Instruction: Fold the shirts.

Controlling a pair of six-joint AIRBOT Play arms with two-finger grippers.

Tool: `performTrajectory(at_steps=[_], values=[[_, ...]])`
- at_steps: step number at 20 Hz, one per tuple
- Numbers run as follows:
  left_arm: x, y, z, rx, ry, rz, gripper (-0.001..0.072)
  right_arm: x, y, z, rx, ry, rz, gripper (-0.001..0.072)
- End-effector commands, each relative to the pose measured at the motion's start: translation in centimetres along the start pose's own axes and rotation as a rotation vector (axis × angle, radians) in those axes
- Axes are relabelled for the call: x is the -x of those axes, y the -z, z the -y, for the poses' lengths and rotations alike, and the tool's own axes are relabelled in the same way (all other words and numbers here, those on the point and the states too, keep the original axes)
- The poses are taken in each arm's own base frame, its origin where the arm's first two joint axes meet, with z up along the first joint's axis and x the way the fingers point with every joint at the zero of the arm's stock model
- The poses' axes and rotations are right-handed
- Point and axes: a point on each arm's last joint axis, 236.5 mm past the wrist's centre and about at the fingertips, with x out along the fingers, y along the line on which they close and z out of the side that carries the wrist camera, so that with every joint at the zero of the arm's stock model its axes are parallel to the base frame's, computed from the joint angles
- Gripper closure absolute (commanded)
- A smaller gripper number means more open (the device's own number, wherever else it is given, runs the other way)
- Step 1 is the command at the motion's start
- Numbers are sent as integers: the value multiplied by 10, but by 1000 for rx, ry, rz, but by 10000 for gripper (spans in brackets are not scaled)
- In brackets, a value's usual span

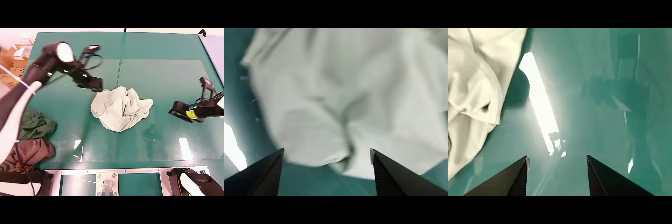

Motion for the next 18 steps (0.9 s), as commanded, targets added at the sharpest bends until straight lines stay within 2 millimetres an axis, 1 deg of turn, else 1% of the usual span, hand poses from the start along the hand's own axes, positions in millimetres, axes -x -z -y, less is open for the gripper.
performTrajectory(at_steps=[1, 2, 3, 5, 7, 8, 9, 10, 11, 13, 14, 15, 16, 17, 18], values=[[6, 33, -71, 199, 0, -75, 58, -37, 10, -19, -7, -128, -29, 284], [-7, 45, -80, 252, 16, -84, -13, -50, 11, -29, -11, -176, -53, 284], [-21, 53, -88, 286, 23, -80, -13, -62, 12, -37, -18, -217, -82, 284], [-54, 60, -97, 338, 35, -41, -13, -84, 9, -56, -25, -313, -119, 286], [-81, 54, -87, 361, 120, -1, -13, -101, 11, -74, -41, -411, -172, 288], [-92, 47, -77, 378, 186, 18, -2, -107, 12, -81, -48, -449, -187, 307], [-99, 39, -68, 397, 255, 41, 0, -111, 11, -88, -58, -493, -194, 344], [-103, 31, -56, 404, 325, 65, 0, -113, 9, -96, -70, -534, -195, 361], [-109, 30, -49, 400, 366, 66, 0, -112, 6, -102, -79, -566, -191, 362], [-122, 36, -40, 376, 375, 37, 2, -113, 4, -105, -95, -585, -189, 376], [-129, 39, -36, 372, 374, 25, 3, -114, 4, -105, -87, -585, -187, 476], [-134, 39, -33, 367, 371, 22, 156, -114, 4, -105, -71, -586, -184, 541], [-136, 37, -30, 346, 373, 30, 374, -114, 3, -105, -55, -589, -178, 635], [-136, 36, -28, 320, 374, 40, 594, -111, 1, -107, -44, -594, -171, 693], [-132, 31, -26, 305, 383, 47, 685, -105, -3, -110, -28, -610, -170, 694]])
